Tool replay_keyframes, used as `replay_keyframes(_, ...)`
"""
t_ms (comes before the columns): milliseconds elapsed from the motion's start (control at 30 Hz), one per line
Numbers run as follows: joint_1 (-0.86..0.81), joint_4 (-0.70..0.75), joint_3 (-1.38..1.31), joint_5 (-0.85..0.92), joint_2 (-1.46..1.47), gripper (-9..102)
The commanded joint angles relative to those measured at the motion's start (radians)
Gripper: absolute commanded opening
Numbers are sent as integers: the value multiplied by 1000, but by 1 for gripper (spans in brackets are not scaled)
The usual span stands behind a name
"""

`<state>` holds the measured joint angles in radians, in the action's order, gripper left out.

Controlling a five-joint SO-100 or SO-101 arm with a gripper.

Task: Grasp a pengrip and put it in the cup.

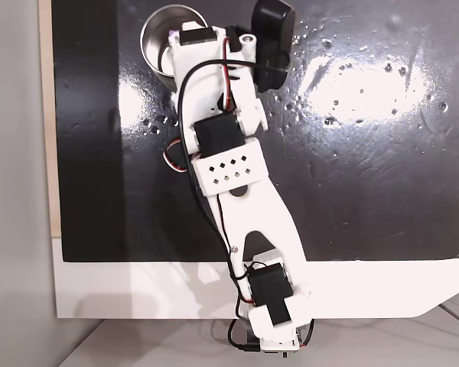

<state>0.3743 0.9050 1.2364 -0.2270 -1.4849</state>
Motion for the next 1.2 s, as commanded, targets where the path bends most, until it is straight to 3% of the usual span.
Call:
replay_keyframes(0,21,-40,-92,6,3,0)
replay_keyframes(300,15,-35,-127,18,32,2)
replay_keyframes(500,21,25,-153,103,37,24)
replay_keyframes(567,23,34,-158,114,38,26)
replay_keyframes(1167,14,51,-153,114,40,27)
